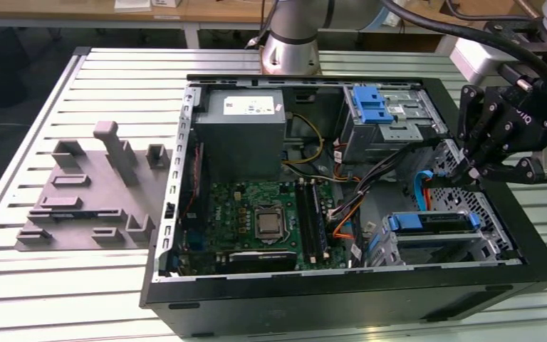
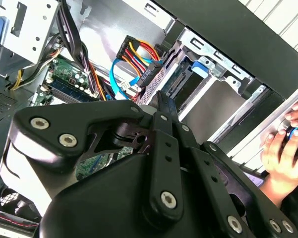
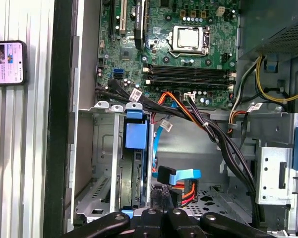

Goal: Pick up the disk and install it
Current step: 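Insert the first disk wire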

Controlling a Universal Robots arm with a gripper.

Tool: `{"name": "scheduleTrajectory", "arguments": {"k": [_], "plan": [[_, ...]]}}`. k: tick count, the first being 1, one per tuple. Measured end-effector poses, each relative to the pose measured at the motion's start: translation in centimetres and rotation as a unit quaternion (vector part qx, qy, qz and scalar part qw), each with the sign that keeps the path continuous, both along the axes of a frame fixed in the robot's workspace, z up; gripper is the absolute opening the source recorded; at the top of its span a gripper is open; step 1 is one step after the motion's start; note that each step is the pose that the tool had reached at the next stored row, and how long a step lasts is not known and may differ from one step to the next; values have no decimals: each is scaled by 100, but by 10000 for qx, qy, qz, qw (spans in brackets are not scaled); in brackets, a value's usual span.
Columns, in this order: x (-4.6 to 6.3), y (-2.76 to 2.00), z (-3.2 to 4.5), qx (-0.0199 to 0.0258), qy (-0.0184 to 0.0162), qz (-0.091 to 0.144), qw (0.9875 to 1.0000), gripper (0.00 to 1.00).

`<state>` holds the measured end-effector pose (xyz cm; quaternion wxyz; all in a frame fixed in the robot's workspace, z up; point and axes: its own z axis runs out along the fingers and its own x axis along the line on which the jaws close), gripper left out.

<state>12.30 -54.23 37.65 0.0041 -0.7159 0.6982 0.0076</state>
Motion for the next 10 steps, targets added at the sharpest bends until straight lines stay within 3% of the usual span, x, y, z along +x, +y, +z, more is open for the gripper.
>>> {"name": "scheduleTrajectory", "arguments": {"k": [8, 10], "plan": [[0, 3, -7, 2, 0, 1, 10000, 11], [0, 7, -17, -17, 0, 2, 10000, 11]]}}
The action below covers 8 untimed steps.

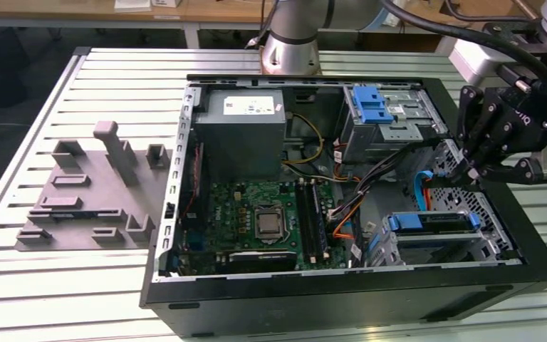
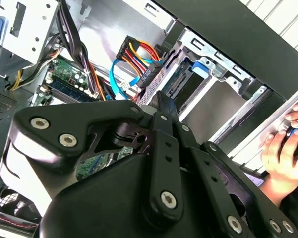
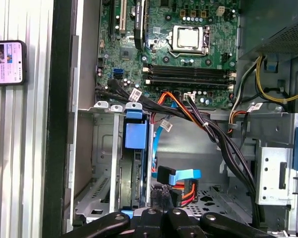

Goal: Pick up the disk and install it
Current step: 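Insert the first disk wire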

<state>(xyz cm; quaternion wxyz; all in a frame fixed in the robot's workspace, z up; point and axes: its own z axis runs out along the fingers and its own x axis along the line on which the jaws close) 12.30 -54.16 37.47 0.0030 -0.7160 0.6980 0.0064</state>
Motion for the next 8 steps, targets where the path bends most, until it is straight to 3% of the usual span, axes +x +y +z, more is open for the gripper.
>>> {"name": "scheduleTrajectory", "arguments": {"k": [8], "plan": [[0, 57, -53, -14, 0, 9, 10000, 11]]}}
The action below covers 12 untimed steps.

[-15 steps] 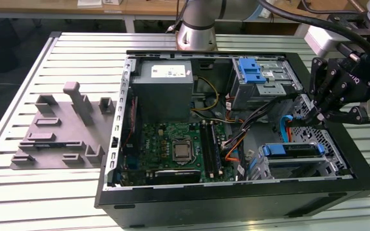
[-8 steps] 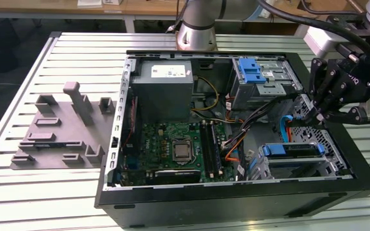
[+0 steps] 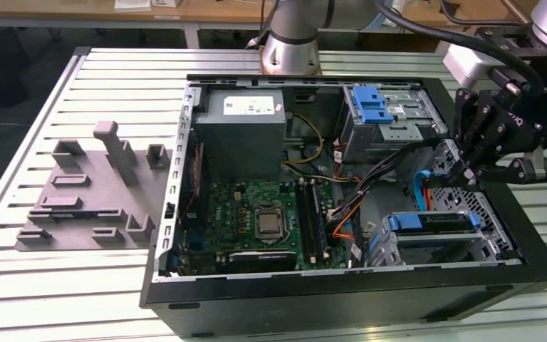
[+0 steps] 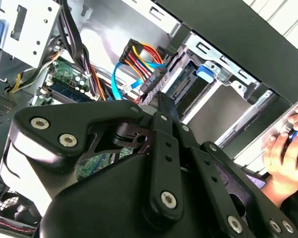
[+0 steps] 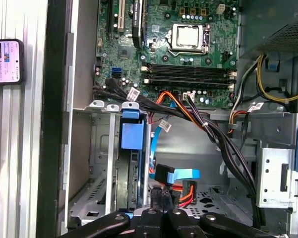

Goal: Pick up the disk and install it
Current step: 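Insert the first disk wire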

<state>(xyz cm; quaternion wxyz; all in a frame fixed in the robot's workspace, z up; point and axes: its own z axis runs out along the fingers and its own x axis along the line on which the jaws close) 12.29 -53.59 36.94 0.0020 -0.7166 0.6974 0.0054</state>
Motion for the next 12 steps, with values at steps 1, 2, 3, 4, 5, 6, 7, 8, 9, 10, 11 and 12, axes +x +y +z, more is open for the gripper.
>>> {"name": "scheduleTrajectory", "arguments": {"k": [1, 2, 3, 4, 5, 6, 7, 8, 9, 10, 11, 12], "plan": [[0, 12, -3, 0, 0, 1, 10000, 11], [1, 23, -6, 0, 0, 2, 10000, 11], [3, 31, -11, 0, 0, 3, 10000, 11], [7, 36, -22, 0, 0, 4, 10000, 16], [10, 38, -38, 0, 0, 4, 10000, 16], [12, 43, -53, -4, 0, 4, 10000, 24], [14, 50, -65, -7, 0, 4, 10000, 24], [16, 59, -74, -9, 0, 4, 10000, 24], [18, 73, -81, -9, 0, 4, 10000, 24], [19, 83, -82, -10, 0, 4, 10000, 24], [21, 91, -83, -10, 0, 4, 10000, 24], [22, 101, -83, -9, 0, 4, 10000, 24]]}}
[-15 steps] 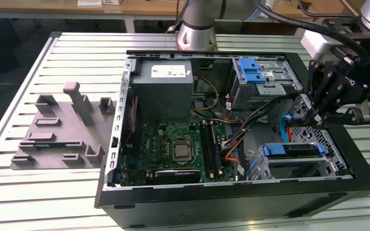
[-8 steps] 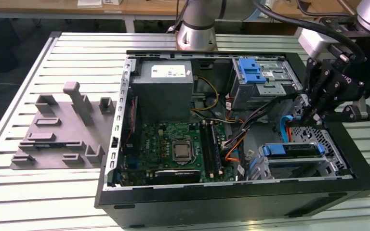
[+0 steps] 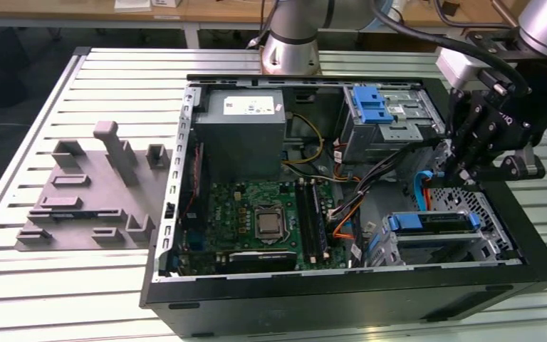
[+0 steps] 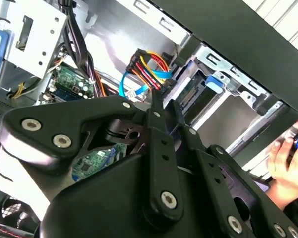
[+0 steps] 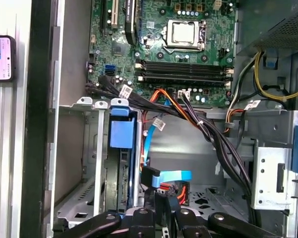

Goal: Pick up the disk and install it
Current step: 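Insert the first disk wire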

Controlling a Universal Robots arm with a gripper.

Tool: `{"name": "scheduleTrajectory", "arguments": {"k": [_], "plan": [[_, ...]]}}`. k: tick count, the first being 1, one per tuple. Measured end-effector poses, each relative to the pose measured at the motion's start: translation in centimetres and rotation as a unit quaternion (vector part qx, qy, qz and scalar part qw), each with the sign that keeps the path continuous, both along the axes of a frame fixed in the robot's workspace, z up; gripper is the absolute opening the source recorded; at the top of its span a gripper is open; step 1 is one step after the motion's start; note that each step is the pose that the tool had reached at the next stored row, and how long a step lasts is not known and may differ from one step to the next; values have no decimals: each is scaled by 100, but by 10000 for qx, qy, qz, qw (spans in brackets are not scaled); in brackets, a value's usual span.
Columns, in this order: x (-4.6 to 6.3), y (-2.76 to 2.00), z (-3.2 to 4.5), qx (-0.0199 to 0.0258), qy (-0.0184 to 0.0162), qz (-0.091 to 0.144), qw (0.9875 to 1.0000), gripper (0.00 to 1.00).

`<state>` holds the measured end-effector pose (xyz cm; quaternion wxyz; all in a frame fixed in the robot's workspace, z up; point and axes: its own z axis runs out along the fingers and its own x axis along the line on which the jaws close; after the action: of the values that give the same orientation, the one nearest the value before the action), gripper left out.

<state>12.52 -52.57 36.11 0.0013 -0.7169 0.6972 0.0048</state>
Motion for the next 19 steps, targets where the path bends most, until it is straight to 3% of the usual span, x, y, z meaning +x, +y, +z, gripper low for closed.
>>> {"name": "scheduleTrajectory", "arguments": {"k": [2, 6, 12, 16, 19], "plan": [[7, 25, 0, -4, 0, 1, 10000, 24], [13, 69, -8, -66, -2, 0, 10000, 24], [14, 93, -35, -237, -96, 0, 9997, 24], [13, 102, -58, -256, -98, 0, 9996, 24], [13, 108, -78, -307, -102, 0, 9995, 24]]}}
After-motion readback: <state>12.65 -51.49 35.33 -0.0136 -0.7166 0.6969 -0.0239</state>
